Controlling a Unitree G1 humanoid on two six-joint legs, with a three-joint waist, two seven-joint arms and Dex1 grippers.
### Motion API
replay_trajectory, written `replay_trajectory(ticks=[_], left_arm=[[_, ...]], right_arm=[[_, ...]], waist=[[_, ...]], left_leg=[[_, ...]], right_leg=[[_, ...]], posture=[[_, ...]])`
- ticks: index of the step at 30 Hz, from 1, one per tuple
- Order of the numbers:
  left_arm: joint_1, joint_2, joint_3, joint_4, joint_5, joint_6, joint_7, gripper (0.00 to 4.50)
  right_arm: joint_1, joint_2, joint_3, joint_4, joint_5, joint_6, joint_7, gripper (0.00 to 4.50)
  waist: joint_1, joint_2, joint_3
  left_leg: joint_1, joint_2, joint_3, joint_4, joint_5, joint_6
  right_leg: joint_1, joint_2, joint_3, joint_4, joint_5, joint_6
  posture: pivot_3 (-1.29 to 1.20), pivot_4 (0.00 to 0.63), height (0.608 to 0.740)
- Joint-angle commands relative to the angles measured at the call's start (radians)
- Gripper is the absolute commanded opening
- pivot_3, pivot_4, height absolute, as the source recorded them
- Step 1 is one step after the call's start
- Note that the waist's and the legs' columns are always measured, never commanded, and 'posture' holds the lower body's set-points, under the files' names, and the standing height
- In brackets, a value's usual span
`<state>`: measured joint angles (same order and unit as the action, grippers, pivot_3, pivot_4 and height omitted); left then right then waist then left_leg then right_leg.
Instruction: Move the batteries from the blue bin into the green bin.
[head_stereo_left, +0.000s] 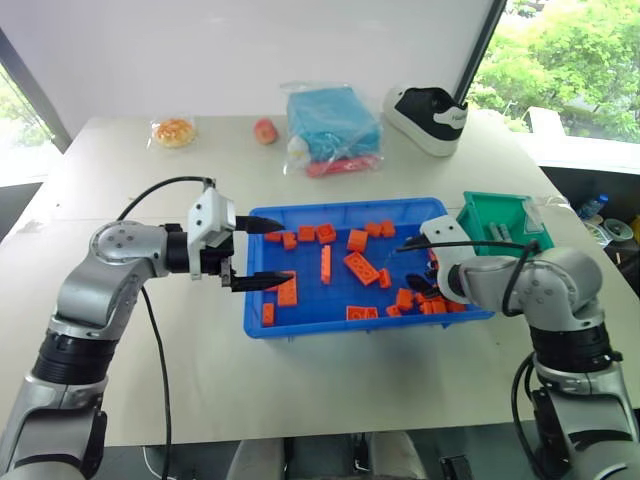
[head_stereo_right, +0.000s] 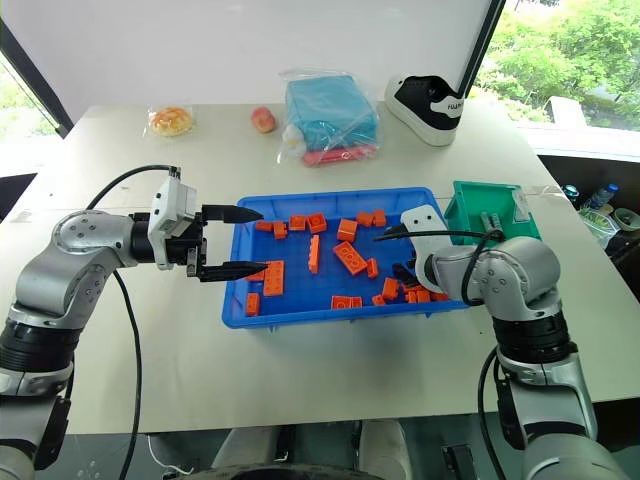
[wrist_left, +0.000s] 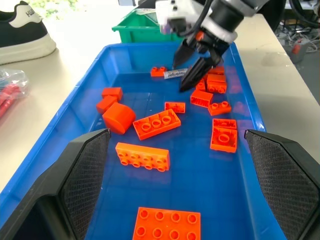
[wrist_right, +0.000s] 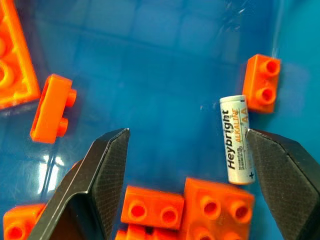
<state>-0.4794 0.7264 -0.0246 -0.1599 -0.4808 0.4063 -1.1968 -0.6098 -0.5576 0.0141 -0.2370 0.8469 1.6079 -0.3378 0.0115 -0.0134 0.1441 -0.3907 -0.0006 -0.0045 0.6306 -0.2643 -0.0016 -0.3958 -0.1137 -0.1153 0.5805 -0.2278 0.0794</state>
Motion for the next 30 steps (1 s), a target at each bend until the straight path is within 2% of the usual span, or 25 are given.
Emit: replay_trajectory(ticks=[1, 11, 14, 22, 23, 24, 28, 30], left_arm=[[-0.019, 0.013, 0.018, -0.026, -0.010, 0.000, -0.001, 4.50], [-0.015, 0.026, 0.028, -0.032, -0.014, 0.002, 0.003, 4.50], [-0.019, 0.027, 0.026, -0.030, -0.015, 0.004, 0.003, 4.50], [-0.040, 0.019, 0.015, -0.008, -0.009, -0.003, -0.001, 4.50], [-0.044, 0.017, 0.014, -0.005, -0.008, -0.003, -0.001, 4.50], [-0.048, 0.016, 0.013, -0.001, -0.008, -0.004, -0.002, 4.50], [-0.058, 0.015, 0.011, 0.014, -0.005, -0.010, -0.010, 4.50], [-0.060, 0.015, 0.009, 0.018, -0.004, -0.013, -0.012, 4.50]], right_arm=[[-0.029, 0.026, 0.008, 0.034, -0.041, 0.007, 0.019, 3.79], [-0.012, 0.087, -0.044, 0.116, -0.069, 0.007, 0.038, 3.79], [-0.003, 0.071, -0.049, 0.106, -0.036, 0.007, 0.051, 3.03], [0.042, -0.001, -0.047, 0.076, 0.067, 0.007, 0.063, 3.03], [0.045, 0.001, -0.051, 0.076, 0.075, 0.007, 0.058, 2.49], [0.045, 0.005, -0.052, 0.074, 0.079, 0.007, 0.053, 2.18], [0.033, 0.010, -0.044, 0.051, 0.089, 0.007, 0.074, 0.16], [0.027, 0.004, -0.039, 0.046, 0.087, 0.007, 0.081, 0.02]], waist=[[0.000, 0.000, 0.000], [0.000, -0.002, -0.001], [0.001, -0.002, -0.001], [0.001, -0.003, -0.002], [0.001, -0.003, -0.002], [0.001, -0.003, -0.002], [0.002, -0.004, -0.002], [0.002, -0.003, -0.002]], left_leg=[[0.000, 0.000, 0.000, 0.000, 0.000, 0.000], [0.001, 0.000, 0.000, 0.000, 0.000, 0.000], [0.001, 0.000, 0.000, 0.000, 0.000, 0.000], [0.001, 0.000, 0.000, 0.000, 0.000, 0.000], [0.001, 0.000, 0.000, 0.000, 0.000, 0.000], [0.001, 0.000, 0.000, 0.000, 0.000, 0.000], [0.001, 0.000, 0.000, 0.000, 0.000, 0.000], [0.000, 0.000, 0.000, 0.000, 0.000, 0.000]], right_leg=[[0.000, 0.000, 0.000, 0.000, 0.000, 0.000], [0.000, 0.000, 0.000, 0.000, 0.000, 0.000], [0.000, 0.000, 0.000, 0.000, 0.000, 0.000], [0.001, 0.000, 0.000, 0.000, 0.000, 0.000], [0.001, 0.000, 0.000, 0.000, 0.000, 0.000], [0.001, 0.000, 0.000, 0.000, 0.000, 0.000], [0.001, 0.000, 0.000, 0.000, 0.000, 0.000], [0.001, 0.000, 0.000, 0.000, 0.000, 0.000]], posture=[[0.00, 0.150, 0.725], [0.00, 0.150, 0.725], [0.00, 0.150, 0.725], [0.00, 0.150, 0.725], [0.00, 0.150, 0.725], [0.00, 0.150, 0.725], [0.00, 0.150, 0.725], [0.00, 0.150, 0.725]])
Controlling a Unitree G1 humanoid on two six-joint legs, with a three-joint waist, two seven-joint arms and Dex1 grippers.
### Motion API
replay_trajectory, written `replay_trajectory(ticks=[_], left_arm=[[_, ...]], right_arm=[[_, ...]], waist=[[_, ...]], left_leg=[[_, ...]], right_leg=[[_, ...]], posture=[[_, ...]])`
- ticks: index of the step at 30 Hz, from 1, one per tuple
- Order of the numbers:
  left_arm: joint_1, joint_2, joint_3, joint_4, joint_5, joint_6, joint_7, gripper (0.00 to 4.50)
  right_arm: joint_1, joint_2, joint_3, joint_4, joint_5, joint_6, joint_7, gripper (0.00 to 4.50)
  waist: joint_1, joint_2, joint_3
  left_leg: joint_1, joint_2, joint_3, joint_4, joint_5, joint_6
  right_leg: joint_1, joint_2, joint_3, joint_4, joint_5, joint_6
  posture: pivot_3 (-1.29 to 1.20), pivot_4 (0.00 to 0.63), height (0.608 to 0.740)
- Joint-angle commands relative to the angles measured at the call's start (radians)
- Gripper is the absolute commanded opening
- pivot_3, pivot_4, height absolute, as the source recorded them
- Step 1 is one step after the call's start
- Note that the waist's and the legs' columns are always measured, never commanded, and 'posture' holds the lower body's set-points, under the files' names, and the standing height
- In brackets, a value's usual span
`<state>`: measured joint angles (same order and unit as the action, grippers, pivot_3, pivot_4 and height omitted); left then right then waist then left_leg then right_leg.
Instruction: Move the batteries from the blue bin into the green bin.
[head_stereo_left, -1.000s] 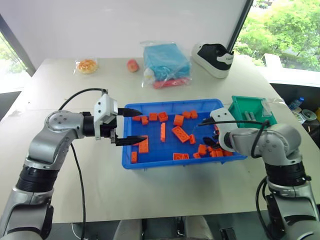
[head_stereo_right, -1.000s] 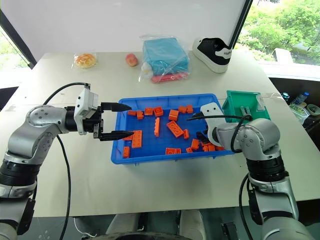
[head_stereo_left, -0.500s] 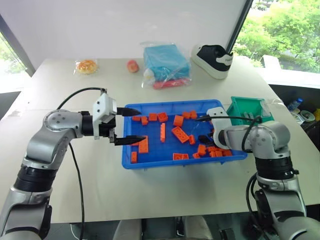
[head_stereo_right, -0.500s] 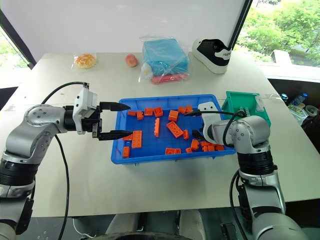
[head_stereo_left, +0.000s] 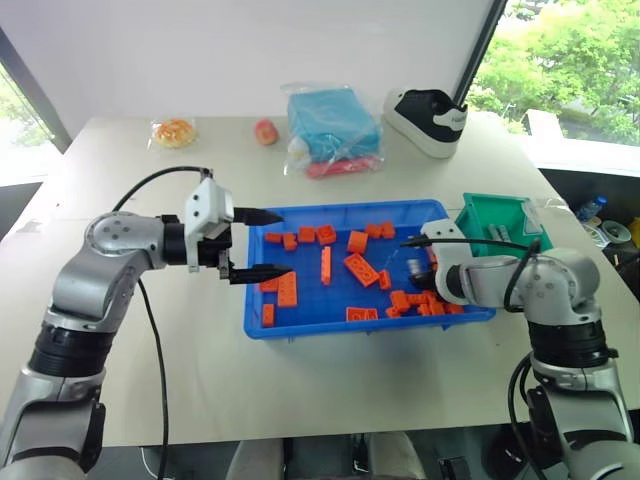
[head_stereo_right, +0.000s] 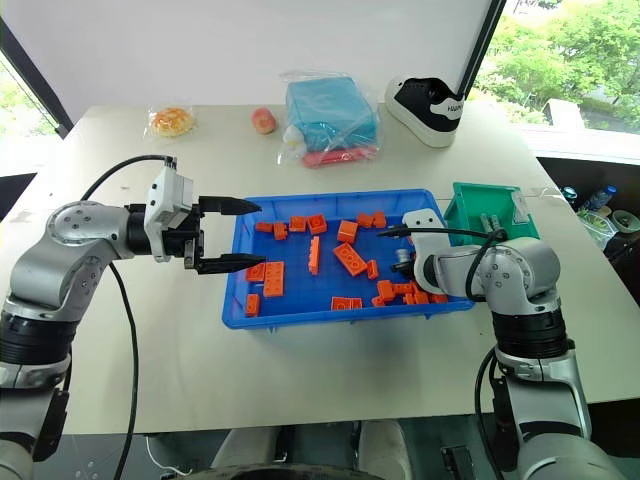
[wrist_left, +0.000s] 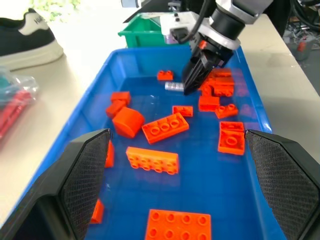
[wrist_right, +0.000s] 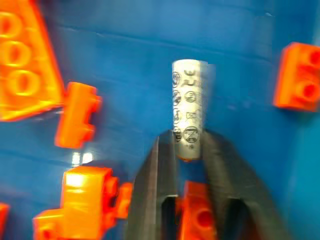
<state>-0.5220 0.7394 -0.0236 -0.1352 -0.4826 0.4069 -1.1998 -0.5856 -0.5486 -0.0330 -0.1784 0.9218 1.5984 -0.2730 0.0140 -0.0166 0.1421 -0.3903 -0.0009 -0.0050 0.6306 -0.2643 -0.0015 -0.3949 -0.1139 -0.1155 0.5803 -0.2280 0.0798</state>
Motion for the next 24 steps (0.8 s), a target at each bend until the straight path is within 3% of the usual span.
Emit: replay_trajectory(ticks=[1, 8, 11, 14, 18, 24], left_arm=[[-0.019, 0.002, 0.007, -0.005, -0.001, -0.016, -0.010, 4.50], [-0.024, -0.004, 0.006, 0.007, 0.006, -0.025, -0.014, 4.50], [-0.020, -0.003, 0.009, 0.008, 0.005, -0.026, -0.018, 4.50], [-0.017, -0.005, 0.016, 0.010, -0.004, -0.015, -0.023, 4.50], [-0.042, -0.020, 0.027, 0.023, -0.034, 0.017, -0.019, 4.50], [-0.087, -0.036, 0.020, 0.054, -0.047, 0.039, -0.032, 4.50]], right_arm=[[0.001, -0.007, 0.009, -0.010, 0.010, 0.016, 0.018, 0.02], [-0.042, -0.022, 0.032, -0.050, -0.099, -0.004, 0.093, 0.02], [-0.111, -0.020, -0.017, -0.075, -0.114, -0.060, 0.169, 0.02], [-0.174, -0.062, -0.068, -0.084, -0.121, -0.066, 0.244, 0.02], [-0.225, -0.128, -0.227, -0.090, -0.102, 0.012, 0.302, 0.02], [-0.170, -0.286, -0.259, -0.078, -0.208, -0.025, 0.360, 0.02]], waist=[[0.000, 0.000, 0.000], [-0.001, 0.001, 0.000], [-0.002, 0.004, 0.002], [-0.002, 0.007, 0.004], [0.003, 0.005, 0.003], [-0.001, 0.004, 0.003]], left_leg=[[0.000, 0.000, 0.000, 0.000, 0.000, 0.000], [0.000, 0.000, 0.000, 0.000, 0.000, 0.000], [-0.001, 0.000, 0.000, 0.000, 0.000, 0.000], [-0.001, 0.000, 0.001, 0.000, 0.000, 0.000], [-0.001, 0.000, 0.000, -0.001, 0.000, 0.000], [-0.001, -0.001, 0.000, 0.000, 0.000, 0.000]], right_leg=[[0.000, 0.000, 0.000, 0.000, 0.000, 0.000], [0.000, 0.000, 0.000, 0.000, 0.000, 0.000], [-0.001, 0.000, 0.000, 0.000, -0.001, 0.001], [-0.002, 0.000, 0.000, 0.000, 0.000, 0.001], [-0.001, 0.000, -0.001, 0.000, 0.001, 0.002], [0.000, -0.002, -0.001, -0.001, -0.001, 0.002]], posture=[[0.00, 0.150, 0.725], [0.00, 0.150, 0.725], [0.00, 0.150, 0.725], [0.00, 0.150, 0.725], [0.00, 0.150, 0.725], [0.00, 0.150, 0.725]])
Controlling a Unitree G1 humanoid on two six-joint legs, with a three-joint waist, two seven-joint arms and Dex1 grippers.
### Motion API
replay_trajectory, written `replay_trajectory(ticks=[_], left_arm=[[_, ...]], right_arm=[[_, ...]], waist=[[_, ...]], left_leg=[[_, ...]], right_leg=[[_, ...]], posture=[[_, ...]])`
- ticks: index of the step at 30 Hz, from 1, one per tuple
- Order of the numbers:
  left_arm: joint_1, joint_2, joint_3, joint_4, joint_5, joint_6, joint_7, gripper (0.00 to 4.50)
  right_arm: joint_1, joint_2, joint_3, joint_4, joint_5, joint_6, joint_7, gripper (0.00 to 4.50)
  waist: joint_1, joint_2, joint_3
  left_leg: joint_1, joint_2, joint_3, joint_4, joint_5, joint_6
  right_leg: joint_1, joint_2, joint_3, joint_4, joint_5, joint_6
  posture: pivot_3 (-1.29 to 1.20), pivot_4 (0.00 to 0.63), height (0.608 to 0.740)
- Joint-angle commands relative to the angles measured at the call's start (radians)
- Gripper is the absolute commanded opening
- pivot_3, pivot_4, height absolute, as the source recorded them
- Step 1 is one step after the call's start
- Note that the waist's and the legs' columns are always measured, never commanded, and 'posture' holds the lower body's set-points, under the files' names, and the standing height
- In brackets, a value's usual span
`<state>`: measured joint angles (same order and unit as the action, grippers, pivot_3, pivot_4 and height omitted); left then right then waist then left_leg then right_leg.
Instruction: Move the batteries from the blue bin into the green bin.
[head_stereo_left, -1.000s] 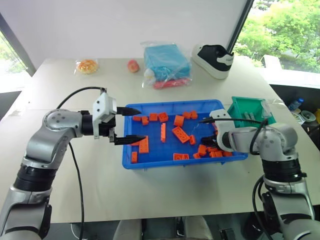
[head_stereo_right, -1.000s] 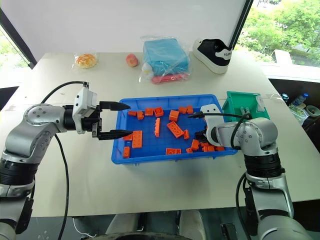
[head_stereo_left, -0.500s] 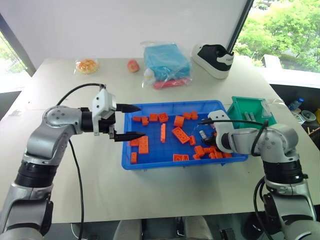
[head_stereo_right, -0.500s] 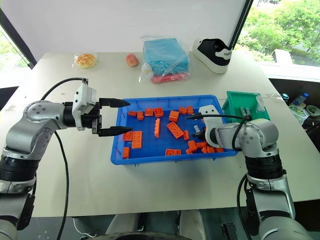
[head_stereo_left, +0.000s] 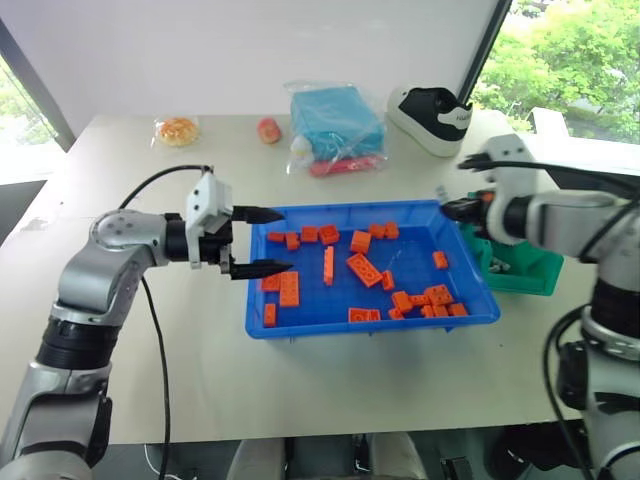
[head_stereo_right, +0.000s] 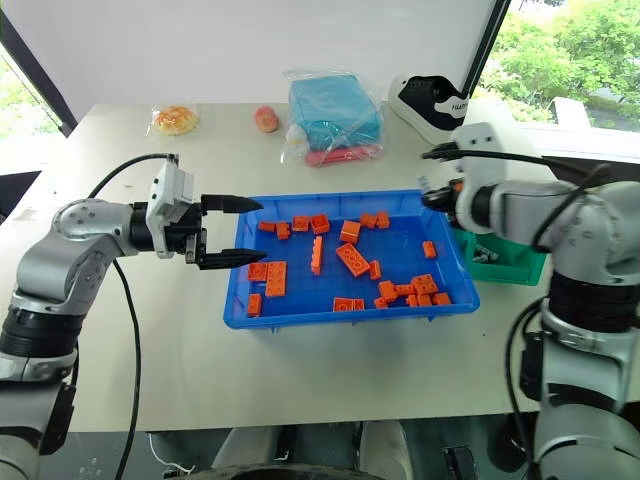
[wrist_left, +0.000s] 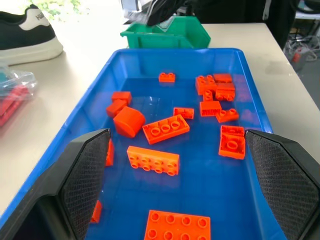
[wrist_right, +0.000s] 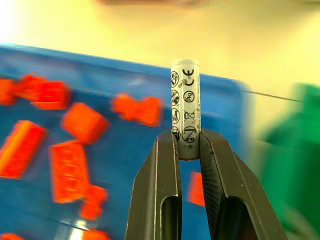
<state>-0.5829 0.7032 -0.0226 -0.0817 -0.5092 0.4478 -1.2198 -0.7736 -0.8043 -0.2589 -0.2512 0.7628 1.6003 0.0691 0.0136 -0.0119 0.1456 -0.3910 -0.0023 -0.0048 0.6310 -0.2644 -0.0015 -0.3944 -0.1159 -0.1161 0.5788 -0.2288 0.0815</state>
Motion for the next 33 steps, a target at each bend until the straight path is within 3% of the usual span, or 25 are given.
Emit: replay_trajectory(ticks=[1, 5, 9, 11, 14, 17, 20, 23, 27, 33], left_arm=[[-0.030, 0.001, 0.019, 0.008, -0.020, -0.002, -0.017, 4.50], [-0.042, -0.004, 0.020, 0.021, -0.020, 0.001, -0.020, 4.50], [-0.036, 0.000, 0.038, -0.004, -0.044, 0.034, -0.007, 4.50], [-0.027, 0.009, 0.055, -0.025, -0.060, 0.057, 0.007, 4.50], [-0.014, 0.019, 0.087, -0.054, -0.086, 0.093, 0.038, 4.50], [0.016, 0.044, 0.134, -0.098, -0.124, 0.140, 0.066, 4.50], [0.052, 0.087, 0.170, -0.136, -0.146, 0.163, 0.067, 4.50], [0.075, 0.126, 0.199, -0.155, -0.170, 0.186, 0.065, 4.50], [0.102, 0.186, 0.248, -0.190, -0.211, 0.230, 0.061, 4.50], [0.152, 0.231, 0.307, -0.244, -0.237, 0.247, 0.093, 4.50]], right_arm=[[0.036, -0.039, -0.032, 0.003, -0.067, -0.034, 0.022, 0.02], [0.126, -0.056, -0.025, 0.028, -0.136, -0.097, 0.048, 0.02], [0.161, -0.041, -0.019, 0.094, -0.210, -0.222, 0.074, 2.07], [0.202, -0.098, 0.042, 0.122, -0.290, -0.409, 0.148, 3.04], [0.271, -0.195, 0.105, 0.153, -0.384, -0.736, 0.347, 3.04], [0.351, -0.275, 0.058, 0.156, -0.355, -1.028, 0.672, 3.04], [0.416, -0.330, 0.009, 0.176, -0.312, -1.197, 0.932, 3.04], [0.426, -0.362, 0.013, 0.220, -0.296, -1.250, 1.080, 3.04], [0.377, -0.362, 0.030, 0.281, -0.208, -1.176, 1.235, 3.04], [0.307, -0.295, 0.101, 0.354, -0.227, -1.158, 1.278, 3.04]], waist=[[-0.002, -0.001, -0.001], [-0.004, 0.000, 0.000], [-0.002, 0.001, 0.000], [-0.001, 0.001, 0.000], [0.000, 0.001, 0.001], [-0.002, 0.002, 0.002], [-0.004, 0.002, 0.003], [-0.002, 0.001, 0.003], [-0.001, 0.002, 0.004], [0.000, 0.002, 0.004]], left_leg=[[0.000, 0.000, 0.000, 0.000, 0.000, 0.000], [0.001, 0.001, 0.001, -0.002, 0.000, 0.000], [0.000, 0.001, 0.001, -0.001, 0.000, 0.000], [0.000, 0.001, 0.001, -0.001, 0.000, 0.000], [0.000, 0.000, 0.001, 0.000, 0.000, 0.000], [0.001, 0.000, 0.001, -0.001, 0.000, 0.000], [0.002, 0.001, 0.001, -0.001, 0.000, 0.000], [0.004, 0.002, 0.001, -0.001, 0.000, 0.000], [0.005, 0.002, 0.001, 0.000, 0.000, -0.001], [0.005, 0.001, 0.001, -0.001, -0.001, -0.001]], right_leg=[[0.000, 0.000, 0.000, 0.000, 0.000, 0.000], [-0.001, 0.001, 0.000, 0.001, 0.001, 0.000], [-0.001, 0.001, 0.000, 0.001, 0.002, 0.002], [-0.001, 0.001, 0.000, 0.001, 0.001, 0.002], [0.000, 0.001, 0.000, 0.000, 0.000, 0.001], [0.000, 0.001, 0.001, 0.000, 0.001, 0.004], [0.002, 0.002, 0.001, 0.000, 0.001, 0.005], [0.003, 0.002, 0.001, 0.000, 0.001, 0.004], [0.003, 0.001, 0.001, 0.000, -0.001, 0.001], [0.001, -0.002, 0.001, -0.001, -0.001, 0.000]], posture=[[0.00, 0.150, 0.725], [0.00, 0.150, 0.725], [0.00, 0.150, 0.725], [0.00, 0.150, 0.725], [0.00, 0.150, 0.725], [0.00, 0.150, 0.725], [0.00, 0.150, 0.725], [0.00, 0.150, 0.725], [0.00, 0.150, 0.725], [0.00, 0.150, 0.725]])
